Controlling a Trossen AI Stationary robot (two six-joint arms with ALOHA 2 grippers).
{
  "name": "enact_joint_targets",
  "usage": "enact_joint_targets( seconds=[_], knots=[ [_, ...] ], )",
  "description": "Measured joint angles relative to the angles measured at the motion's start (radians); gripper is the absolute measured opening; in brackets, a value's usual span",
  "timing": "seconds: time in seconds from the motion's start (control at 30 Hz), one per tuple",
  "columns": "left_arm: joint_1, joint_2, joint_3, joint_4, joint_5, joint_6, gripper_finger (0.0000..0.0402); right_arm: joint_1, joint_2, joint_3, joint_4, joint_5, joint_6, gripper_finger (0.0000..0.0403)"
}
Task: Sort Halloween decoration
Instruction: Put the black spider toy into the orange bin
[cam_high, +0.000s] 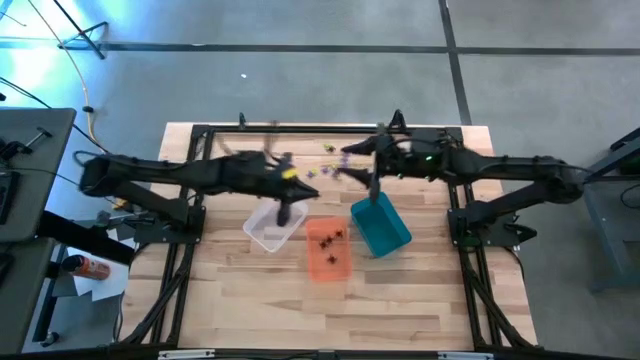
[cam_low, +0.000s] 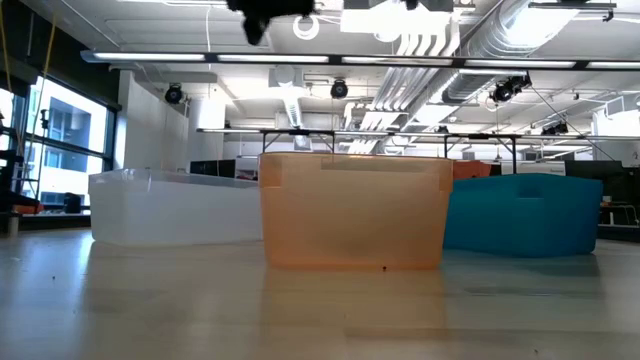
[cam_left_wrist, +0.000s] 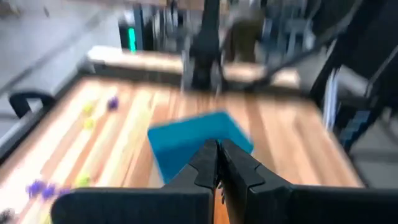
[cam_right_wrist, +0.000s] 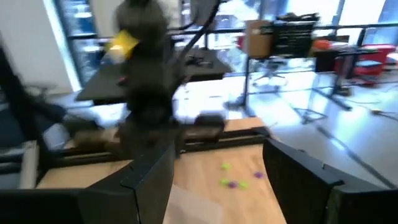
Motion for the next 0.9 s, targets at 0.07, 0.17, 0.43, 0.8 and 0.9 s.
enact_joint_targets(
  seconds=[0.07, 0.17, 0.43, 0.8, 0.9],
  knots=[
    [-0.008, 0.093, 0.078, -0.079, 0.005, 0.033, 0.0, -0.014, -0.042, 0.001, -0.035, 0.023, 0.002, 0.024],
    [-0.023, 0.223, 0.174, -0.149, 0.023, 0.077, 0.0, -0.033, -0.097, 0.0, -0.114, 0.057, -0.002, 0.024],
    [-0.066, 0.516, 0.313, -0.204, 0.127, -0.03, 0.0, -0.063, -0.189, 0.0, -0.311, 0.123, -0.023, 0.024],
    [-0.14, 0.696, 0.35, -0.306, 0.119, 0.002, 0.0, -0.063, -0.194, 0.0, -0.432, 0.123, -0.024, 0.024],
    [-0.14, 0.718, 0.35, -0.297, 0.118, 0.002, 0.0, -0.063, -0.191, 0.0, -0.434, 0.123, -0.017, 0.024]
  ],
)
